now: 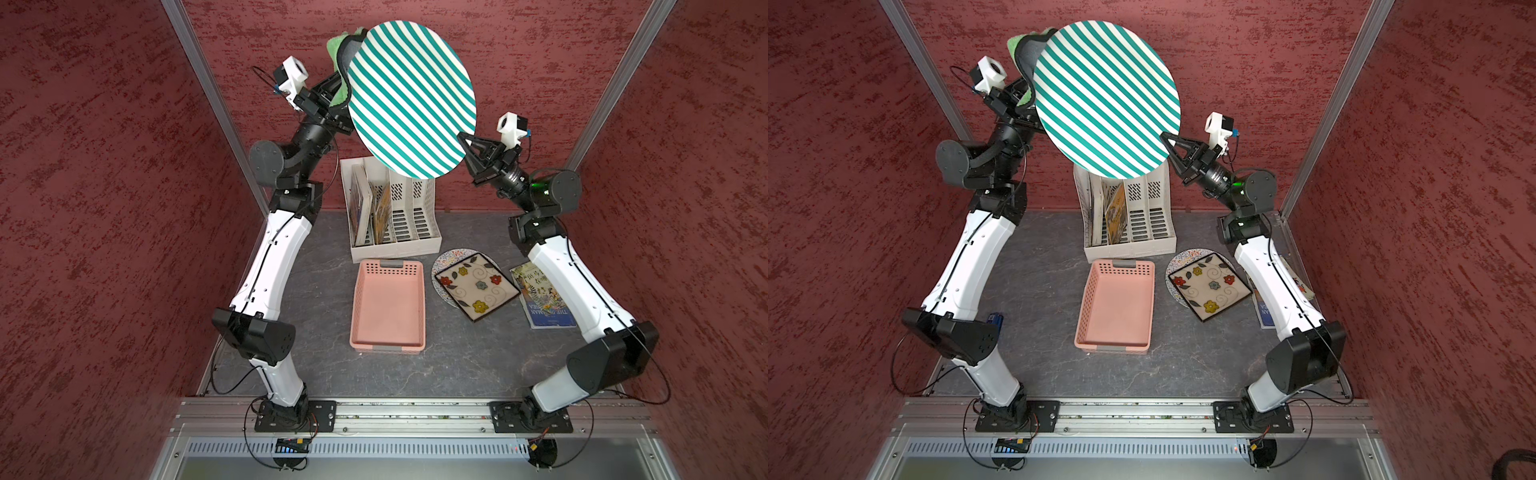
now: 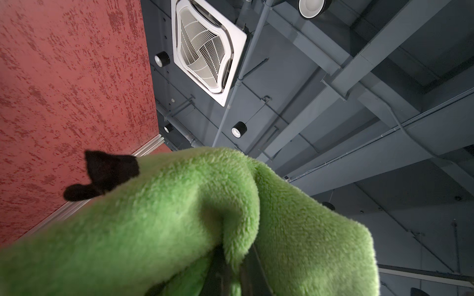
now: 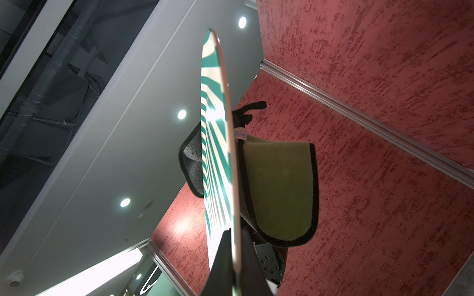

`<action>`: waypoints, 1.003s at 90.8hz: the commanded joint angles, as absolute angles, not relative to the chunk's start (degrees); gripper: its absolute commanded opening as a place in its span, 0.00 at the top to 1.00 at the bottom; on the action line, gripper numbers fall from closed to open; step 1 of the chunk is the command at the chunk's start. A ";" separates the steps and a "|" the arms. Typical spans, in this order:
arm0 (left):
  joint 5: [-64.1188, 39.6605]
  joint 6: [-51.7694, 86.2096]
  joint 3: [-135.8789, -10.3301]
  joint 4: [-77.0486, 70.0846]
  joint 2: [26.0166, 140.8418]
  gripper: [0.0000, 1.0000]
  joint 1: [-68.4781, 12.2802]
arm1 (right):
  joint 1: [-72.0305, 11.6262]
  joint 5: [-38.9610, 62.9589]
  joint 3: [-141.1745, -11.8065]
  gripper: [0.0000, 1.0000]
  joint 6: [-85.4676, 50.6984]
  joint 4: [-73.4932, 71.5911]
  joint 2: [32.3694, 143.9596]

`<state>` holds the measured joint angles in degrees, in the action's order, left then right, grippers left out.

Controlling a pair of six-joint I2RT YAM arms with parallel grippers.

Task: Wipe the wet plate dry
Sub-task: Wipe the plate with towel.

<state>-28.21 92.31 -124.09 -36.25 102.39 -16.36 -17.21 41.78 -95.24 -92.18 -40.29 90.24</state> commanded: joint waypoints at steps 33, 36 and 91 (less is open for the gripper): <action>-30.10 94.06 -129.52 -41.50 107.73 1.00 -31.11 | -12.09 34.78 -115.27 1.00 -89.45 -26.89 98.11; -29.97 94.01 -129.09 -41.83 107.15 1.00 -30.85 | -10.77 34.14 -115.31 1.00 -89.39 -25.83 97.92; -28.76 95.73 -132.78 -43.23 109.64 1.00 -27.93 | -19.11 38.19 -96.90 1.00 -79.48 -26.74 87.74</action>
<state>-26.72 94.41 -129.71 -35.83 108.71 -23.14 -20.80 41.10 -94.45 -82.56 -31.55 85.91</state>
